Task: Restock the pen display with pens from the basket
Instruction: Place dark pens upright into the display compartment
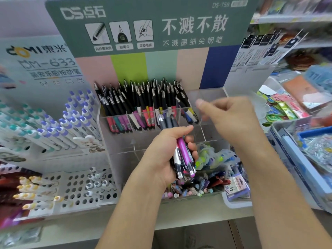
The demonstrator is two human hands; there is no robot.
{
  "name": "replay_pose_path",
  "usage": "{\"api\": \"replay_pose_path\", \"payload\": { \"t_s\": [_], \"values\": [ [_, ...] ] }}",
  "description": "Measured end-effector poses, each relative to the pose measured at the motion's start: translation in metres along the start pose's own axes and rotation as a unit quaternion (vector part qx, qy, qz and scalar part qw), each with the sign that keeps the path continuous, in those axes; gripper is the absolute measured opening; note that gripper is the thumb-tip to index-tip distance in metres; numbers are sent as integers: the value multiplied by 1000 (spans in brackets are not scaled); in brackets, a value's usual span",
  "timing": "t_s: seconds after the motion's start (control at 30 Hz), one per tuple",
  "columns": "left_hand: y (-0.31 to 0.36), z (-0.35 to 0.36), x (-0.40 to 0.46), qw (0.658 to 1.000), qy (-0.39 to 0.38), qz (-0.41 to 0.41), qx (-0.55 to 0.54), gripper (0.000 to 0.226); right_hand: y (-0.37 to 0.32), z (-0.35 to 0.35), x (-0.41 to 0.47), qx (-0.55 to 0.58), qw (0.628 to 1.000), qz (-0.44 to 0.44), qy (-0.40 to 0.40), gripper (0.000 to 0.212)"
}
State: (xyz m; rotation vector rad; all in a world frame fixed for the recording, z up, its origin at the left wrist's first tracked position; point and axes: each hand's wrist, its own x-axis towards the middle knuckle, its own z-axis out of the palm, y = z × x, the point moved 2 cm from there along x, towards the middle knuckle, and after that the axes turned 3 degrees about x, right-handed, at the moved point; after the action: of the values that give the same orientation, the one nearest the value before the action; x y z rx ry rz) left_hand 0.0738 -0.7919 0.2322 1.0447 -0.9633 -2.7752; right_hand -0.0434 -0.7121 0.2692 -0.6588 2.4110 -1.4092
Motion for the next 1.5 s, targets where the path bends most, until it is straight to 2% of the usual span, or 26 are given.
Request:
{"api": "replay_pose_path", "payload": {
  "t_s": [0.07,0.1,0.23,0.37,0.43,0.47,0.53,0.63,0.7,0.8,0.87,0.93,1.0,1.07,1.17,1.23,1.33,1.4,1.43,1.5],
  "values": [
    [-2,3,2,999,-2,8,41,14,4,5,-17,76,987,92,-108,34],
    [-4,6,3,998,0,11,63,10,7,9,-21,103,980,108,-131,32],
    [-9,7,9,989,45,48,135,9,16,14,-19,169,969,132,-123,24],
    [-10,2,11,981,59,75,170,7,22,16,-18,254,925,216,-182,17],
    [-11,0,10,978,56,76,188,11,22,17,-17,222,935,220,-166,15],
    [-12,0,10,975,58,81,198,13,22,18,-16,171,952,207,-147,22],
    [-15,-3,11,966,78,101,227,15,19,22,-14,71,976,170,-120,22],
    [-15,-8,10,960,91,112,242,16,15,27,-10,31,977,158,-138,20],
    [-11,-9,6,974,58,101,193,16,12,27,-6,97,967,182,-148,22],
    [-4,-6,-2,992,-23,85,85,23,10,21,0,289,925,220,-110,20],
    [0,-5,-4,996,-38,79,18,24,6,15,6,397,897,190,-47,20],
    [3,-8,-3,996,-20,80,-25,19,-2,5,14,454,883,109,35,18],
    [5,-11,-1,997,0,79,-28,15,-10,-3,25,423,899,3,115,13],
    [5,-11,1,997,9,74,-19,13,-15,-5,37,293,934,-118,165,7],
    [4,-9,3,997,14,74,-15,12,-20,4,49,74,958,-238,144,4],
    [4,-9,3,997,13,74,-17,11,-23,3,51,63,954,-261,135,3],
    [6,-10,3,997,14,72,-21,14,-28,-12,48,143,939,-271,154,9],
    [6,-9,2,997,18,69,-20,15,-27,-17,52,84,935,-291,186,2],
    [6,-9,2,997,21,68,-17,15,-24,-13,56,28,935,-298,190,7],
    [7,-6,2,997,26,69,-12,15,-13,4,64,-57,945,-297,127,15]
  ]
}}
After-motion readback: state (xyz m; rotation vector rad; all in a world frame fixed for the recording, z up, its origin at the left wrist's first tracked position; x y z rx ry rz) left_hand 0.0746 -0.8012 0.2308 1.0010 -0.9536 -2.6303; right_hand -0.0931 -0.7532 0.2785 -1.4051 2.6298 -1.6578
